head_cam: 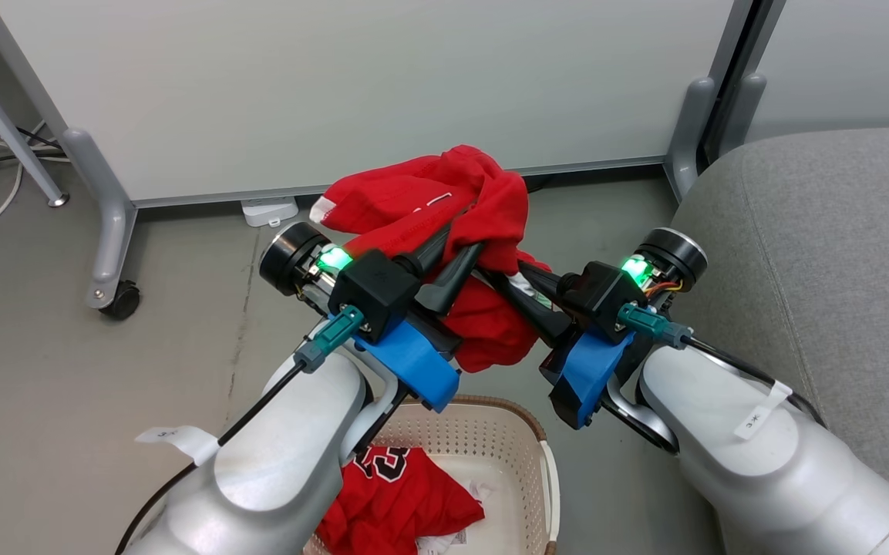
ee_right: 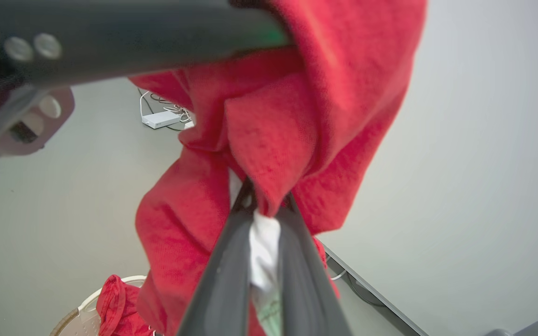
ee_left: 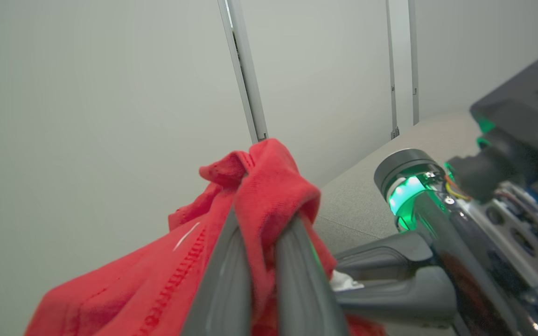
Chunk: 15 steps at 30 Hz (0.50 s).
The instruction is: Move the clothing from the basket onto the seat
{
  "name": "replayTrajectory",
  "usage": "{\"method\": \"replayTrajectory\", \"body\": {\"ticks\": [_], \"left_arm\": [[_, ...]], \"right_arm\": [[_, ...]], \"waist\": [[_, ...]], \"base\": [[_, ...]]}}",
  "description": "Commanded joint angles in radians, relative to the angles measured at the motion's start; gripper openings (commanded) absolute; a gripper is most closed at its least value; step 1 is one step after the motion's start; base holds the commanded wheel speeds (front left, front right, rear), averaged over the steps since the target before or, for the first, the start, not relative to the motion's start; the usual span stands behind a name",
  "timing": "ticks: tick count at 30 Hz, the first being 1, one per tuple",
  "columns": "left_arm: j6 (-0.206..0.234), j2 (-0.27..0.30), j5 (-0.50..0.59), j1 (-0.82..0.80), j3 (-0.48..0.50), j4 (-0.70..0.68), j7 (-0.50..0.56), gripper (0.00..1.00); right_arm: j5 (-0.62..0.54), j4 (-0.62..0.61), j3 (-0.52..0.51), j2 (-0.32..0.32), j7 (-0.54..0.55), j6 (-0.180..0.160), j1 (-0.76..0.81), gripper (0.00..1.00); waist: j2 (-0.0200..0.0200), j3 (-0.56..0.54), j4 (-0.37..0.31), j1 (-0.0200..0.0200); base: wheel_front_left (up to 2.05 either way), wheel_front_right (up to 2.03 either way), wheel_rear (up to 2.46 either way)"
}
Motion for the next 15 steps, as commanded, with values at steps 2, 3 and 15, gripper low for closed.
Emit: {"method": "replayTrajectory", "body": {"ticks": [2,3,15], "left_arm": [[0.0,0.004,-0.003,-0.002,0.0,-0.003,-0.005,0.0],[0.0,0.004,-0.003,-0.001,0.0,-0.003,-0.005,0.0],[0.0,0.01,-0.006,-0.003,0.003,0.001,-0.005,0.0]], "right_arm": [[0.005,-0.008,-0.001,-0.004,-0.004,0.0,0.0,0.0],[0.005,-0.01,-0.003,-0.004,-0.004,0.0,0.002,0.0],[-0.005,-0.025,-0.016,-0.004,-0.004,0.0,0.013,0.0]], "waist": [[0.0,-0.001,-0.001,-0.0001],[0.0,-0.001,-0.002,-0.0001],[0.0,0.003,-0.001,-0.0001]], "base": [[0.0,0.0,0.0],[0.0,0.0,0.0],[0.0,0.0,0.0]]}}
